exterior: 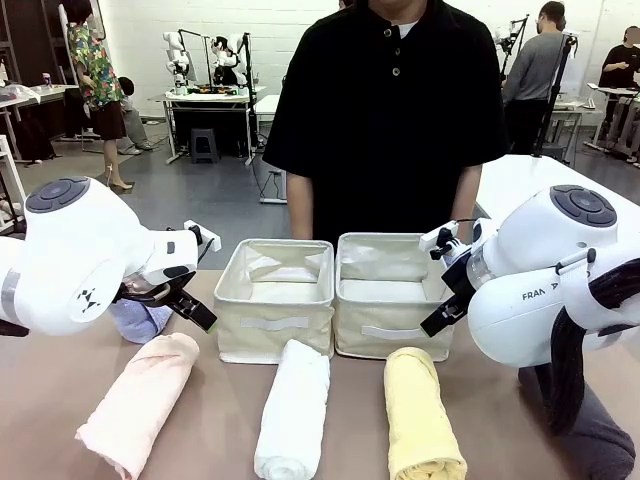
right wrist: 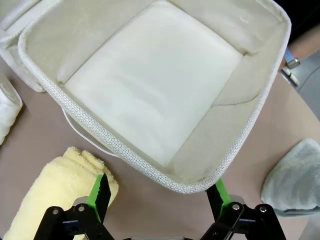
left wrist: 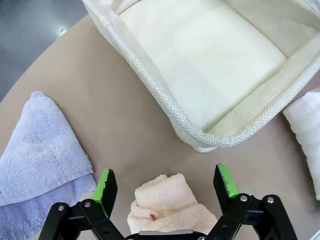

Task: Sort the towels based on their folding style.
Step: Pick up one triangle-folded towel and place it in the left Fabric basket.

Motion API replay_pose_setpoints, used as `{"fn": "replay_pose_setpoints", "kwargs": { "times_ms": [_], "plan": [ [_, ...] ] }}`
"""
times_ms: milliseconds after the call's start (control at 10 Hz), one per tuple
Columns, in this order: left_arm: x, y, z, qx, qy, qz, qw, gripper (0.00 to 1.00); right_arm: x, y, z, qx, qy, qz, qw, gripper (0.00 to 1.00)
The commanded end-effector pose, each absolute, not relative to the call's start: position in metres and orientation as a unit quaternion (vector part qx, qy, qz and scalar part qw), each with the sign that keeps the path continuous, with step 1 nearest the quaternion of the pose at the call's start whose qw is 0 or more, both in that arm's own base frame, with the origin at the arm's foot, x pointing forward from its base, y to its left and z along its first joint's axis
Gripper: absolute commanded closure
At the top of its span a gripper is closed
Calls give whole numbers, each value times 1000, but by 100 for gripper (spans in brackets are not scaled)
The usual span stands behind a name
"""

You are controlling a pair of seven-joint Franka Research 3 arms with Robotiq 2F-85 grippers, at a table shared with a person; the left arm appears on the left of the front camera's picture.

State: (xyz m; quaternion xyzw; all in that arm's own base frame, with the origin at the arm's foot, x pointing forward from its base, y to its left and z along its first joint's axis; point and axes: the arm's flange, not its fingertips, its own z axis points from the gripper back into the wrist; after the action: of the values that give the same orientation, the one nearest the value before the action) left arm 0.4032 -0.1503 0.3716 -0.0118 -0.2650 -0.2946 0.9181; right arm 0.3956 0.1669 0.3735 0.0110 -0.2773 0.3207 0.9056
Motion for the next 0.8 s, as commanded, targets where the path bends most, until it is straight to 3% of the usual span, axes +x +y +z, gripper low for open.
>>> {"fn": "replay_pose_setpoints", "kwargs": {
  "times_ms": [0, 100, 200, 500, 700],
  "plan": [
    [403, -150, 372, -12, -265, -295, 918, 0, 396, 167, 373, 11, -277, 321, 906, 0],
    [403, -150, 372, -12, -265, -295, 918, 0, 396, 167, 373, 11, -277, 321, 906, 0],
    [391, -149, 403, 20, -277, -301, 912, 0, 379, 162, 410, 9, -296, 310, 904, 0],
    [333, -153, 550, 66, -323, -332, 884, 0, 299, 137, 548, -54, -344, 296, 889, 0],
    [295, -159, 624, 92, -332, -346, 873, 0, 255, 118, 612, -71, -361, 290, 883, 0]
  ]
}}
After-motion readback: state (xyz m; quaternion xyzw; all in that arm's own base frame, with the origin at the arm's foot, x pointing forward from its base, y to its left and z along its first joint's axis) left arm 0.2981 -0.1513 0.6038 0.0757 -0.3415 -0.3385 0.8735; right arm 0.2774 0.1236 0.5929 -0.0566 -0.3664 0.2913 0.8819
